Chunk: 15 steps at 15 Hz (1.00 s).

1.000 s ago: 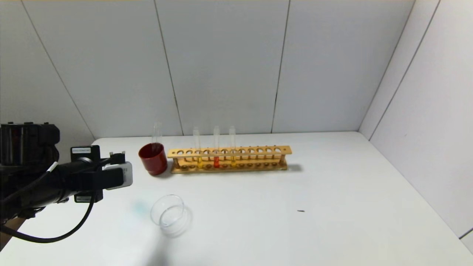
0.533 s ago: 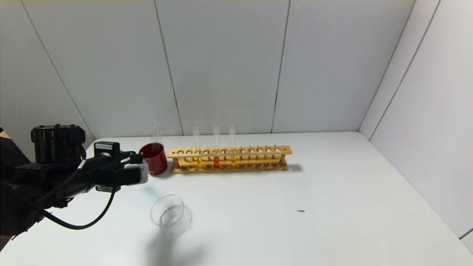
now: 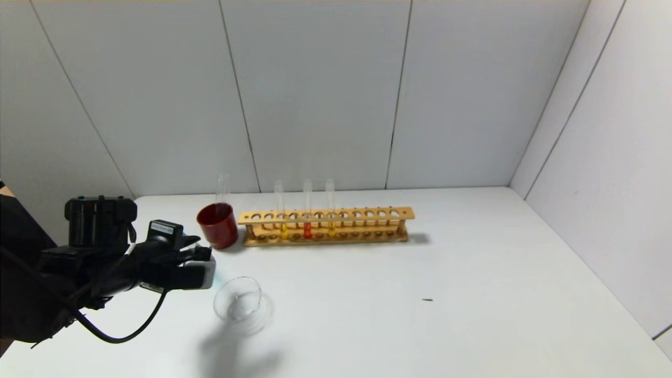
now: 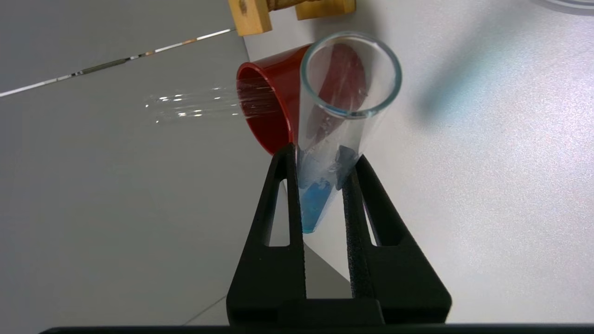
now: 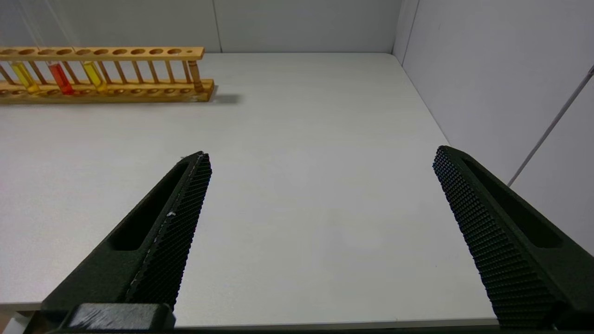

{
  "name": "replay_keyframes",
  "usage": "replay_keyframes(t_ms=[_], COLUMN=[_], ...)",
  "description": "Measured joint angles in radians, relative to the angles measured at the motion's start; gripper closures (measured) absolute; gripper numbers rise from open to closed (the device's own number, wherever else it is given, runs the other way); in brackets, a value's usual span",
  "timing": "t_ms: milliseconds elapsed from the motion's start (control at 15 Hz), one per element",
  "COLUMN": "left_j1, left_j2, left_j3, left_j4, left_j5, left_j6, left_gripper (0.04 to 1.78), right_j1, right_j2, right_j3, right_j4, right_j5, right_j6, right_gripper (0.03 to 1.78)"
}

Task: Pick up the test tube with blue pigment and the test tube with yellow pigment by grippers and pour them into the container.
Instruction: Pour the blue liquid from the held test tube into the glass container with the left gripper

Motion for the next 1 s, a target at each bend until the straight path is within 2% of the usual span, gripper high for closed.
replay_keyframes(t_ms=[267,533,1000], left_j1=[0.000,-0.009,-0.047], left_j2=[0.026,0.037,0.067], left_j3=[0.002,0.022,0.017], left_j4=[-0.078,-0.084,-0.087], left_j5=[-0.001,-0.009,0.000], left_j6=[0.078,0.135,0.152], left_gripper=[1.52,1.52,1.52], right_j1=[0.000,0.000,0.000], right_j2=[0.000,0.000,0.000], right_j3=[0.000,0.000,0.000], right_j4=[0.000,0.000,0.000], right_j5=[0.000,0.000,0.000], right_j6=[0.000,0.000,0.000], right_gripper=[0.06,0.06,0.06])
